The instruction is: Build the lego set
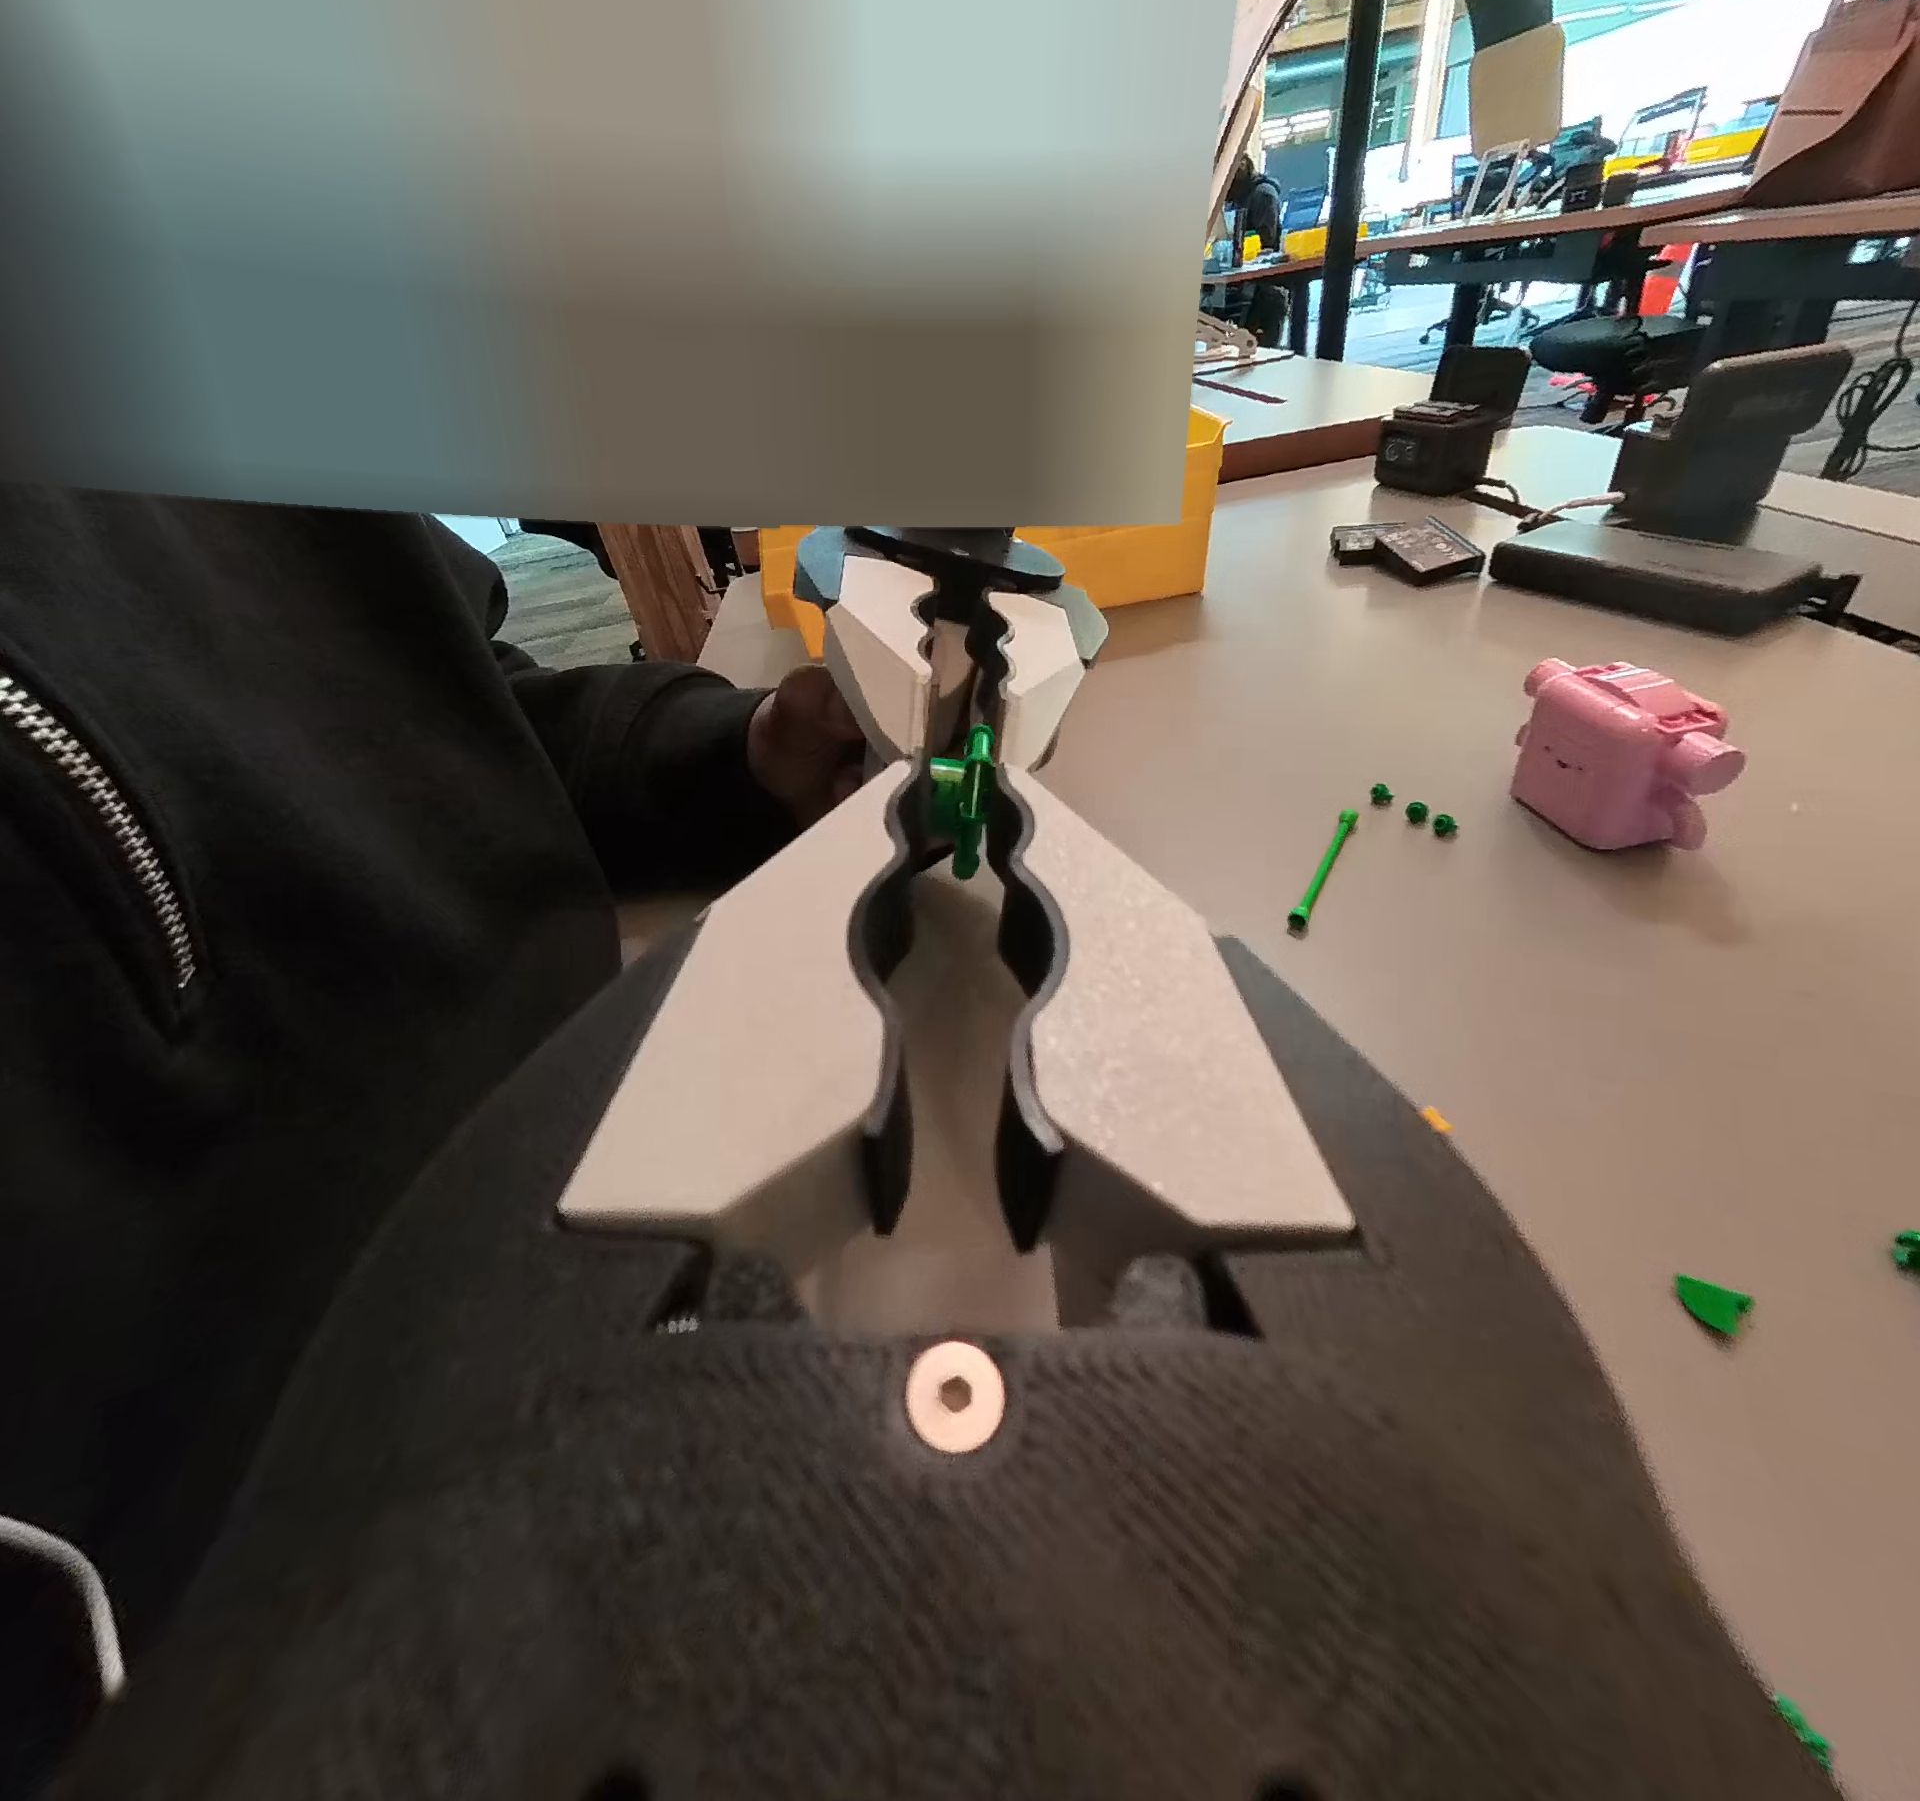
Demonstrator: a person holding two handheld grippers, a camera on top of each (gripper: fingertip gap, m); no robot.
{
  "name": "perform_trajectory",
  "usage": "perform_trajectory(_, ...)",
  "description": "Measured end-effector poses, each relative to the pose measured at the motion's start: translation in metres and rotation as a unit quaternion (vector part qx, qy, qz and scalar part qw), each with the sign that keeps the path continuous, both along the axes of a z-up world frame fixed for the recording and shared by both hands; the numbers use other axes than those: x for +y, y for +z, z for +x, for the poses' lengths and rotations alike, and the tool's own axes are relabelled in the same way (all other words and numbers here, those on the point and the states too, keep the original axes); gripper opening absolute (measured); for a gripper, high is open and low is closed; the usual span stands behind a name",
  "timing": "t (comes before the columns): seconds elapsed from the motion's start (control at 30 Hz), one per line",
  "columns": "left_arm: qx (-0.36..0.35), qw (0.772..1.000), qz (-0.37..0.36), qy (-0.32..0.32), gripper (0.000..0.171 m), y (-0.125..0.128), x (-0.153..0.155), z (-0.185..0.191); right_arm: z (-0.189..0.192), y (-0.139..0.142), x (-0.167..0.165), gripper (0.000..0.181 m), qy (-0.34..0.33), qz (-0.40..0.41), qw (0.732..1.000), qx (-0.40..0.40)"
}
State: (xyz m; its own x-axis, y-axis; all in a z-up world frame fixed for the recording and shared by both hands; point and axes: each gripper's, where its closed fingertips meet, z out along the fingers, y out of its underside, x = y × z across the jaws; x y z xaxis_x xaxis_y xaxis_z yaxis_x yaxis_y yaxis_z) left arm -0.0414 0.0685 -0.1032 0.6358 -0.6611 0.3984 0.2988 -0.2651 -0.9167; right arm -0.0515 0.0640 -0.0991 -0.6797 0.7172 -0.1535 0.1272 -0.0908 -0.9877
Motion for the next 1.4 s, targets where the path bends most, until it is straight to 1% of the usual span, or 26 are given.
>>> perform_trajectory(0.17, 0.002, 1.0, -0.007, 0.0, 0.007, -0.002, 0.0, -0.001, -0.001, -0.002, 0.0, 0.008, 0.004, -0.004, 1.0, -0.007)
perform_trajectory(0.3, 0.009, 1.0, 0.012, 0.017, 0.007, 0.004, 0.001, -0.006, -0.006, 0.006, 0.002, 0.009, -0.012, -0.044, 0.999, 0.019)
perform_trajectory(0.33, 0.015, 1.0, 0.015, 0.02, 0.007, 0.004, 0.001, -0.006, -0.006, 0.007, 0.003, 0.016, -0.015, -0.043, 0.999, 0.026)
perform_trajectory(0.37, 0.018, 0.999, 0.019, 0.024, 0.007, 0.005, 0.001, -0.007, -0.006, 0.008, 0.004, 0.032, -0.019, -0.04, 0.999, 0.031)
perform_trajectory(0.47, 0.015, 0.999, 0.028, 0.034, 0.007, 0.008, 0.0, -0.01, -0.005, 0.008, 0.004, 0.035, -0.009, -0.056, 0.998, 0.025)
perform_trajectory(0.57, -0.007, 0.999, 0.03, 0.028, 0.007, 0.011, 0.0, -0.011, -0.005, 0.006, 0.002, 0.029, 0.0, -0.065, 0.998, 0.016)
perform_trajectory(0.7, -0.017, 0.999, 0.034, 0.023, 0.006, 0.012, 0.0, -0.009, -0.005, 0.004, 0.0, 0.009, -0.002, -0.051, 0.999, 0.016)
perform_trajectory(0.93, -0.015, 0.999, 0.039, 0.019, 0.006, 0.011, -0.001, -0.008, -0.004, 0.005, 0.0, 0.009, -0.004, -0.05, 0.999, 0.018)
perform_trajectory(1.2, 0.008, 0.999, 0.033, 0.023, 0.006, 0.006, 0.0, -0.007, -0.003, 0.001, 0.001, 0.009, -0.017, -0.008, 1.0, 0.019)
perform_trajectory(1.4, 0.001, 1.0, 0.018, 0.009, 0.007, 0.003, -0.001, -0.004, -0.001, -0.001, 0.001, 0.008, -0.007, 0.0, 1.0, 0.001)
